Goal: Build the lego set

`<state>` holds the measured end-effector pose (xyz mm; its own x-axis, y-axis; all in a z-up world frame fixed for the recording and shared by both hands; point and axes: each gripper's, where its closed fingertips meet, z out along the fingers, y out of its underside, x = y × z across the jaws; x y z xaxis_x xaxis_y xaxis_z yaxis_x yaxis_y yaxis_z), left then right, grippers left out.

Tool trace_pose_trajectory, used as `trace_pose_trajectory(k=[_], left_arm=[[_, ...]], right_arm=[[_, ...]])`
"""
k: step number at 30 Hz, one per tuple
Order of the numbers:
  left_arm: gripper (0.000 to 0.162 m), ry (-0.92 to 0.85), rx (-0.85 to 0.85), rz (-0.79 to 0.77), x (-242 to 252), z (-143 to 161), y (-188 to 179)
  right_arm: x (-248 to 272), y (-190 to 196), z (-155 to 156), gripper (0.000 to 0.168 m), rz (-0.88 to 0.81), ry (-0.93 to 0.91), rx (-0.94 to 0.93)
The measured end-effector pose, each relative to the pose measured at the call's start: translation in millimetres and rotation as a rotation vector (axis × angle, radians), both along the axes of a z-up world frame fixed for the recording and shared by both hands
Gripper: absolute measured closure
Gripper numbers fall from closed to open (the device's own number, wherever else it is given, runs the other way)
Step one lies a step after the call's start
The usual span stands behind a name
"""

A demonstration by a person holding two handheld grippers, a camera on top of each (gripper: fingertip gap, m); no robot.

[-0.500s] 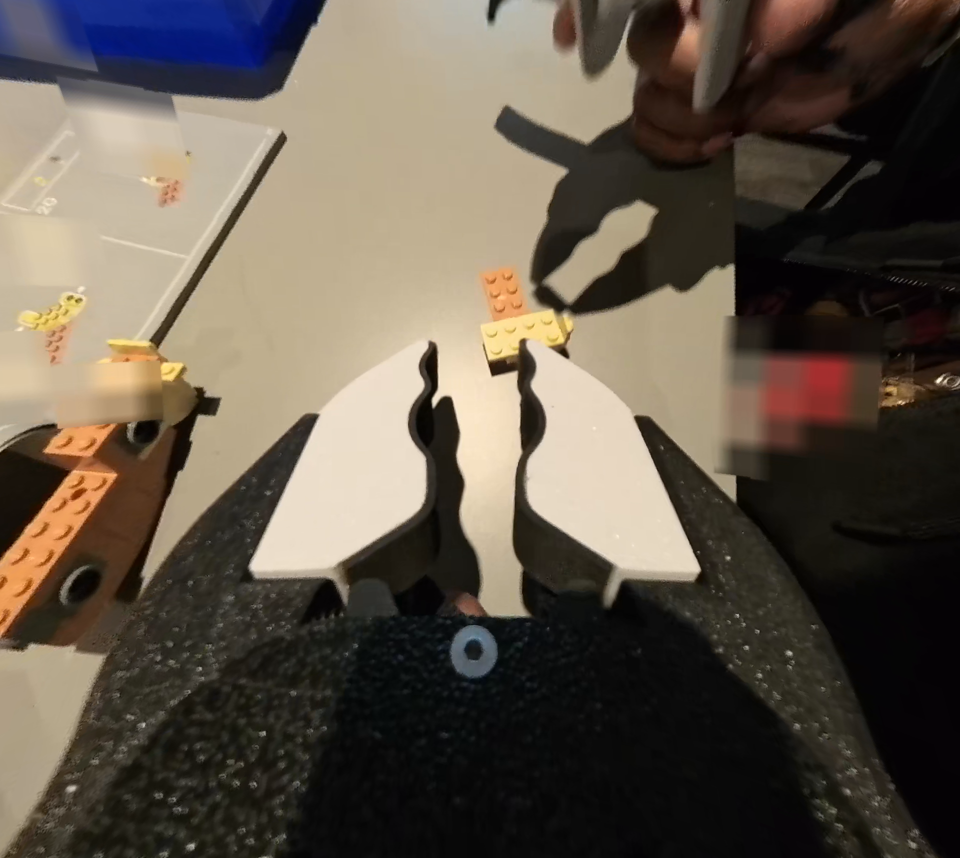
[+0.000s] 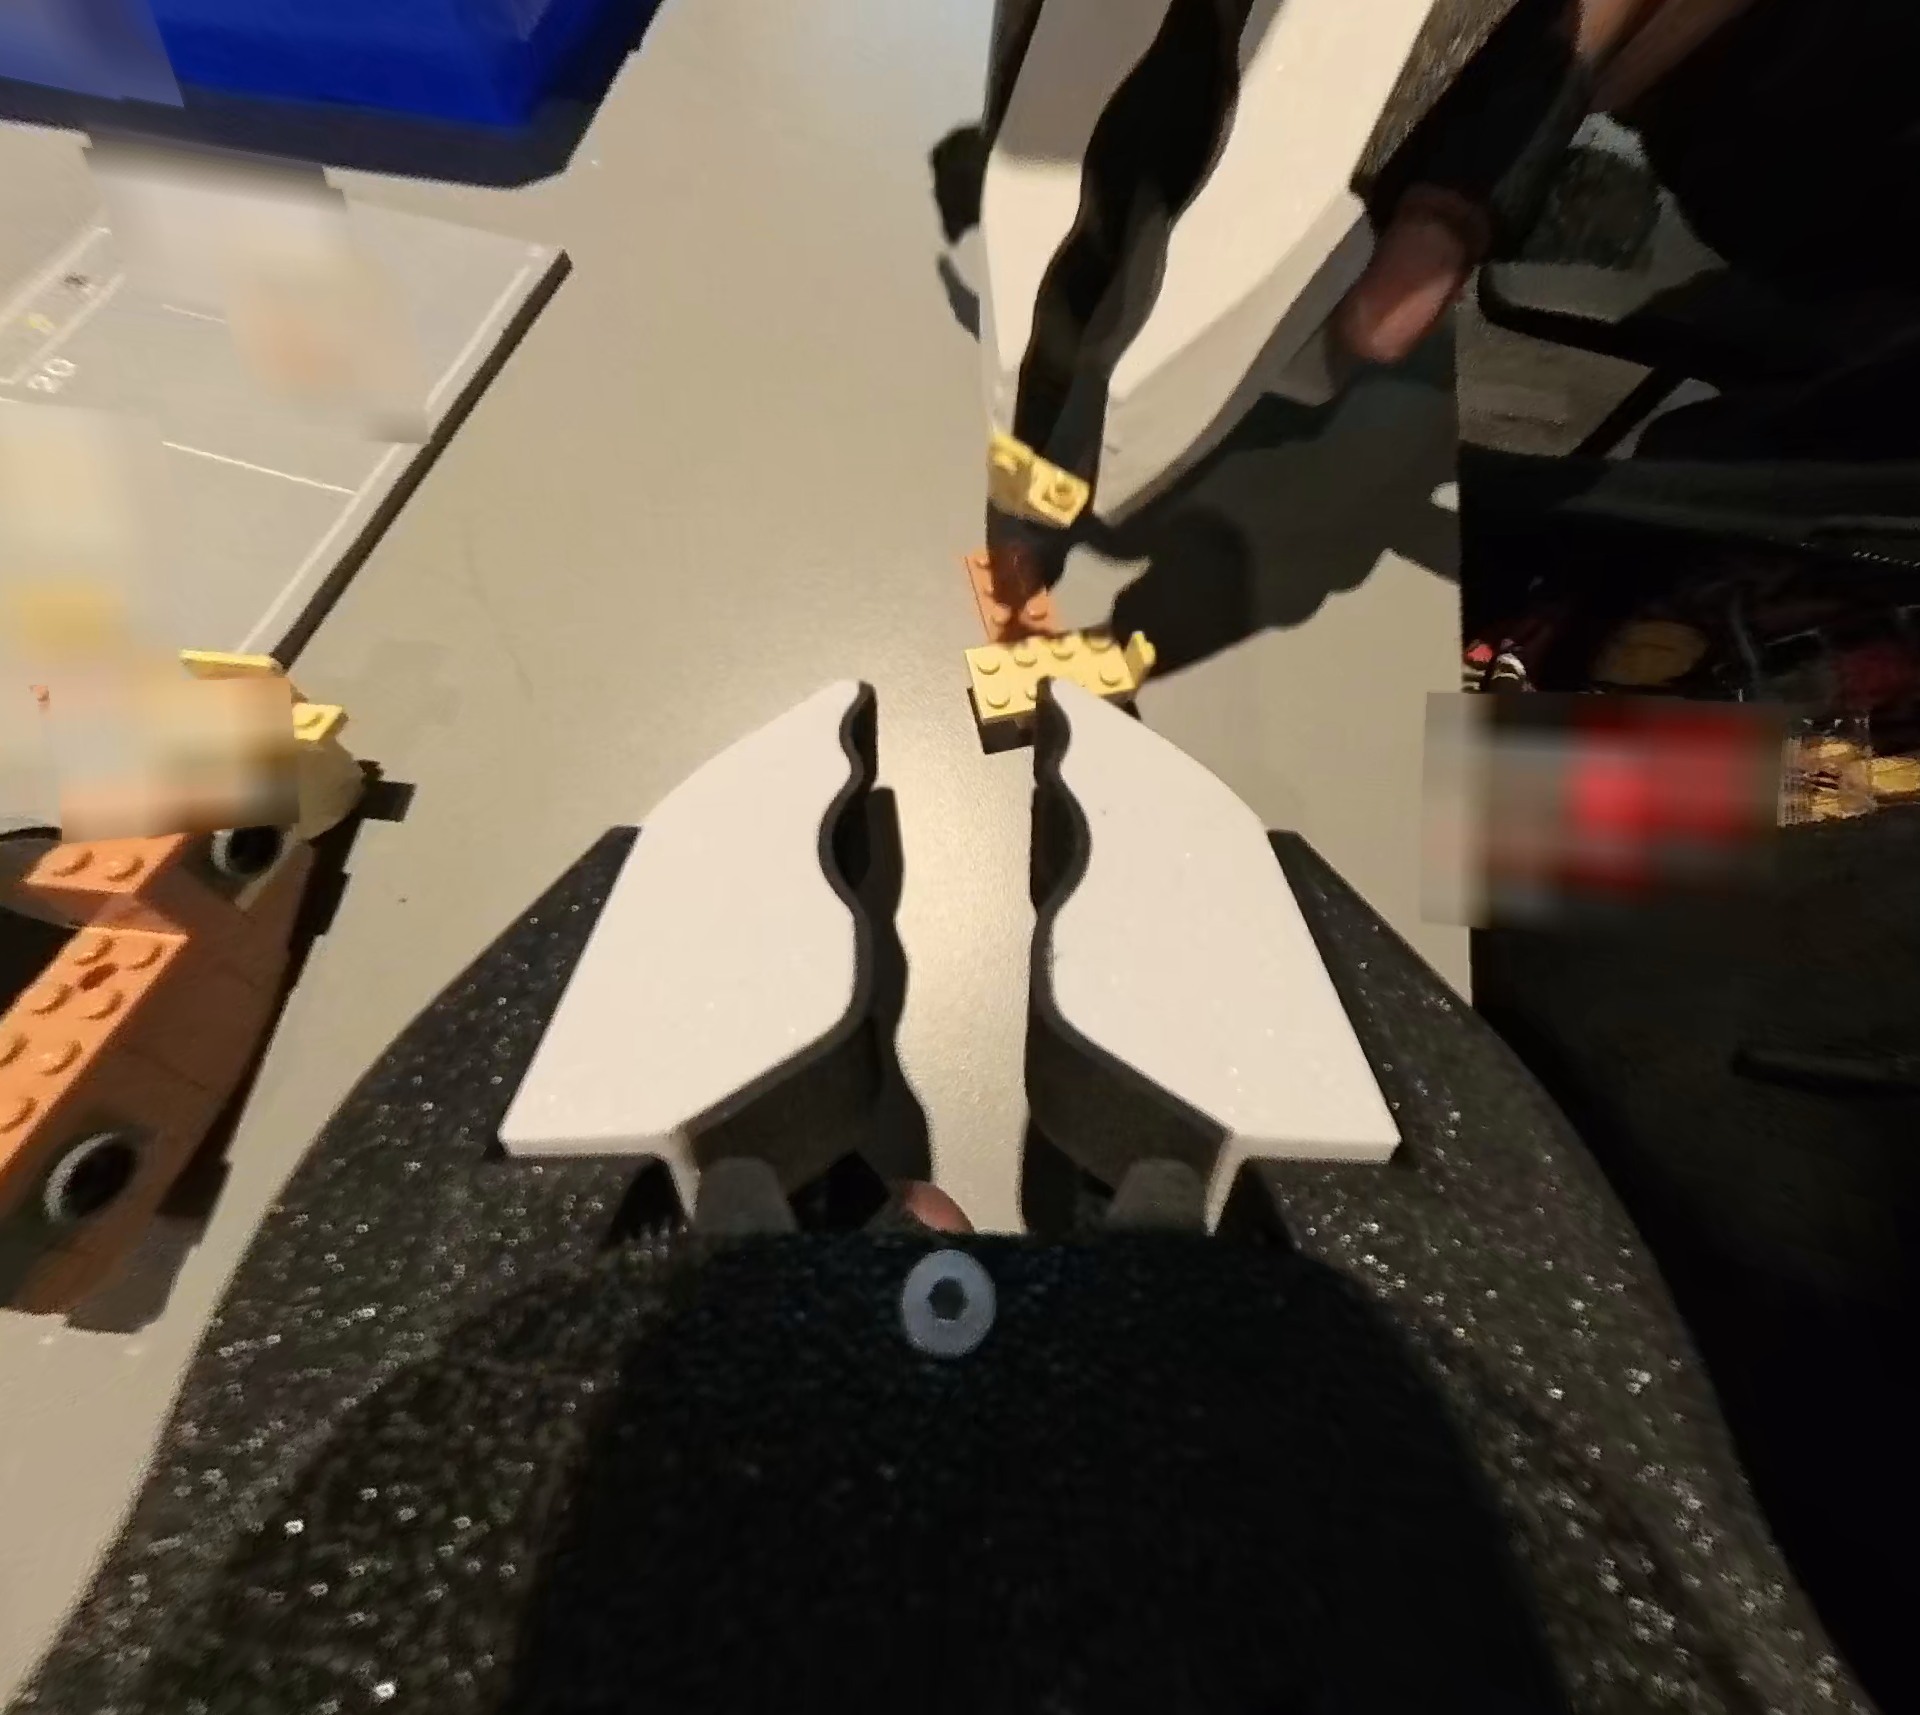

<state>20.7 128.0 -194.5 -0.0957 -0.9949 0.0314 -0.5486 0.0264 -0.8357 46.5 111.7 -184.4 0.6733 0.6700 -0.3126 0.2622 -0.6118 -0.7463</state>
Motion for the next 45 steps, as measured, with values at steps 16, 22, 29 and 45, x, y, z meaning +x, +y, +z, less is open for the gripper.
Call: trace_pose_trajectory(k=[16,22,29,45], left_arm=[[0.139,-0.207,0.297,-0.224,-7,34,-21],[0.139,-0.237,0.359,-0.346,-19,41,-38],[0.146,-0.259,0.355,-0.471,-27,41,-60],[0.159,-0.267,0.209,-0.416,-21,35,-48]], right_arm=[[-33,-15,13,0.152,0.185,0.031,0.012],[-46,-29,19,0.152,0.34,0.07,-0.029],[-53,-46,19,0.152,0.55,0.04,-0.067],[-45,-25,11,0.166,0.554,-0.001,-0.066]])
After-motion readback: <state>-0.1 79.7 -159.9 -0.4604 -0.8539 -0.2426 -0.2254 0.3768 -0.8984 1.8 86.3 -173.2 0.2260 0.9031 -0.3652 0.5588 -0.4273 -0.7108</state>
